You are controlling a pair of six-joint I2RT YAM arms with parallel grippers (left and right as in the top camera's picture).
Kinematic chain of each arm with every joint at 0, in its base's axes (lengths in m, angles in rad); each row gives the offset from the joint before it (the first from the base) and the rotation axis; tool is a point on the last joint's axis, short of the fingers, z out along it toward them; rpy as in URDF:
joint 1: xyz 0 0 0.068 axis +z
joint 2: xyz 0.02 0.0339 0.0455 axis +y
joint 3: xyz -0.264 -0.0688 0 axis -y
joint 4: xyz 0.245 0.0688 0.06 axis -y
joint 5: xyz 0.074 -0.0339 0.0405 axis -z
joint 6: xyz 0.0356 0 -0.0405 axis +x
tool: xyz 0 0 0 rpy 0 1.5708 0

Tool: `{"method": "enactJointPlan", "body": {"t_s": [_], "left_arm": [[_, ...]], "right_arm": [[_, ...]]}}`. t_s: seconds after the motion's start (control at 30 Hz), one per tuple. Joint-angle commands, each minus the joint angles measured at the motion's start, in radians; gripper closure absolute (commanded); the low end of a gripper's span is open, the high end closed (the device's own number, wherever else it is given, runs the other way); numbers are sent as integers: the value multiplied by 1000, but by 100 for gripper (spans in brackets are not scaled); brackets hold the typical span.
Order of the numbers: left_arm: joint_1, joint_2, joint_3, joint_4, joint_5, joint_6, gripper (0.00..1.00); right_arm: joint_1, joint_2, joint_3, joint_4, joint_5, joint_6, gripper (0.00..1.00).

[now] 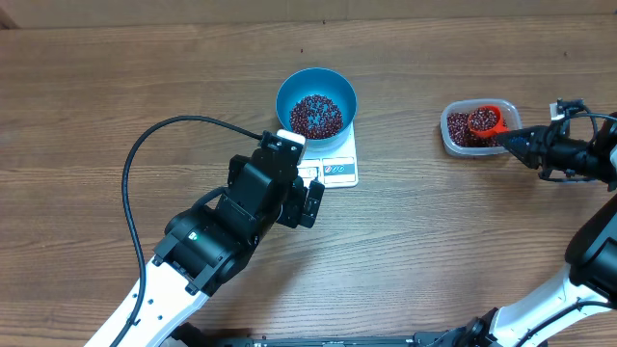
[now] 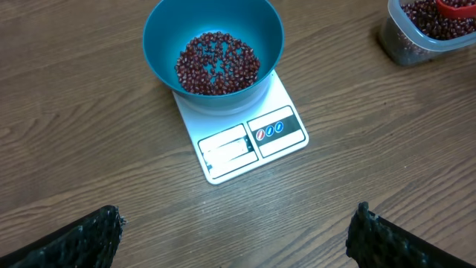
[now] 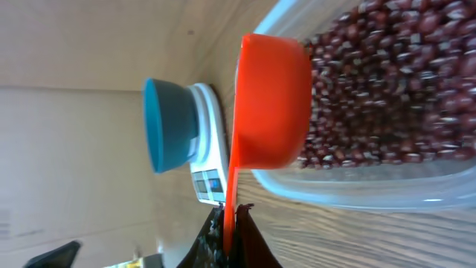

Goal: Scoop item into bowl and weigh 150g on scale
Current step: 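Lift the filled red scoop out of the bean tub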

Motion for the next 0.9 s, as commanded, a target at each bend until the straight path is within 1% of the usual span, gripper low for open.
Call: {"method": "enactJointPlan", "body": {"t_s": [0.0, 0.13, 0.27, 0.47, 0.73, 0.87], "left_arm": [[6, 5, 0, 3, -12, -13, 0], [6, 5, 0, 3, -12, -13, 1], [6, 5, 0, 3, -12, -13, 0], [6, 5, 0, 3, -12, -13, 1], [6, 5, 0, 3, -12, -13, 0], [6, 5, 0, 3, -12, -13, 1]], "right_arm": [[-5, 7, 0, -18, -132, -57, 96], [-5, 7, 0, -33, -156, -59, 96], [-5, 7, 0, -90, -235, -131, 96], [12, 7, 0, -140, -264, -169, 96], [100, 7, 0, -162, -308, -184, 96], [198, 7, 0, -161, -315, -184, 96]]}}
